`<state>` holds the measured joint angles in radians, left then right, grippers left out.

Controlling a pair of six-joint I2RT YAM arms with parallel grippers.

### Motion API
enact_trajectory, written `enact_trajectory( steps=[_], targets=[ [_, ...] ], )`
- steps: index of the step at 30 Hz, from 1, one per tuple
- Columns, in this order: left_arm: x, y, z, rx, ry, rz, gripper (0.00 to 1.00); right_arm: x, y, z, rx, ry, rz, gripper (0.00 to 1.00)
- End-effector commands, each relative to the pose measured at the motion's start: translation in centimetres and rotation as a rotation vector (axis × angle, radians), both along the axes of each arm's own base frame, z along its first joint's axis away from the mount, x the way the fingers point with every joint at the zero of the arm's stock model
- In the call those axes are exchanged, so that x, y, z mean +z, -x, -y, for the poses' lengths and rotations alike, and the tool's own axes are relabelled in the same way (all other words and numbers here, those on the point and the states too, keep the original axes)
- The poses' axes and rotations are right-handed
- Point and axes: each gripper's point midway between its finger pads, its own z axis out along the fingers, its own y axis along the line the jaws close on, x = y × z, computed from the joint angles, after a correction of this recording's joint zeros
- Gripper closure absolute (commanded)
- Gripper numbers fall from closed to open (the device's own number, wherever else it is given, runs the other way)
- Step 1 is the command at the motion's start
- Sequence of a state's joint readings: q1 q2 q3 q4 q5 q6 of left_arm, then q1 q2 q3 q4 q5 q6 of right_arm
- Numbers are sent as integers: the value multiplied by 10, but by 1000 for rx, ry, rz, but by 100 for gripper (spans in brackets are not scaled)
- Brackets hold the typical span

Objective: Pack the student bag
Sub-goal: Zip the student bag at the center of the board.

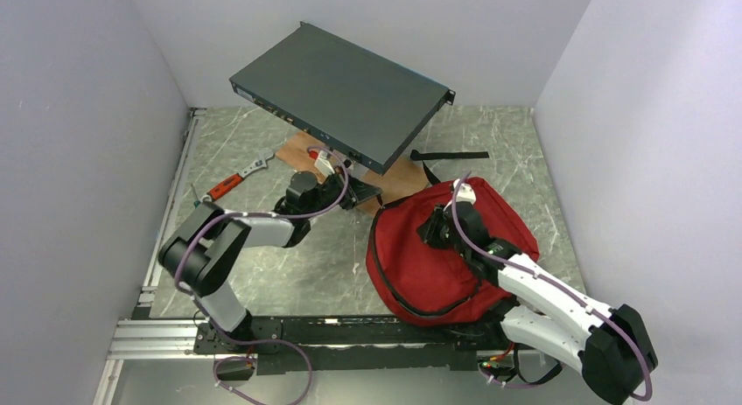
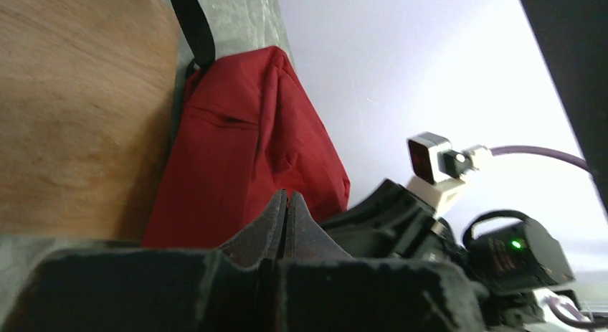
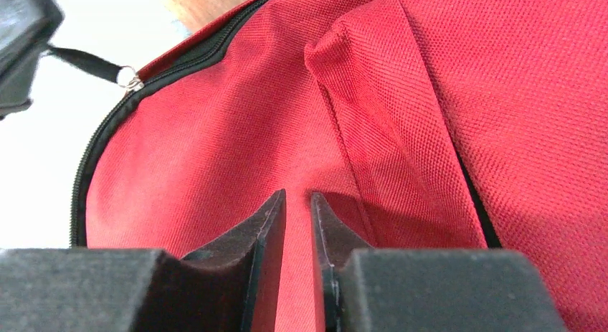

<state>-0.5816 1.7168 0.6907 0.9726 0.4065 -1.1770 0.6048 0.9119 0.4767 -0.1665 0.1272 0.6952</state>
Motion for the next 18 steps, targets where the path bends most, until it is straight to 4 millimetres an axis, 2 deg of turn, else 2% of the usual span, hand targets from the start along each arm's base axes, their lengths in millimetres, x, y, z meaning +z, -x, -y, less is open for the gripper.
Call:
enact_trajectory(
  steps=[1, 3, 6, 9, 14, 18],
  targets=[
    [27, 26, -9, -62, -38, 34, 100, -1, -12, -6, -40, -52, 17, 81],
    [16, 38, -18, -52, -95, -19, 100, 0, -20, -7, -70, -71, 29, 87],
    [3, 55, -35, -36, -173, -75, 100, 1, -35, -4, -140, -98, 75, 88],
    [7, 70, -48, -27, -217, -70, 100, 6, -51, -11, -160, -147, 136, 89],
    [13, 64, -67, 33, -313, -44, 100, 25, -82, -31, -191, -275, 246, 92],
    [34, 47, -73, 39, -299, -30, 100, 37, -111, -40, -232, -280, 292, 91]
  ],
)
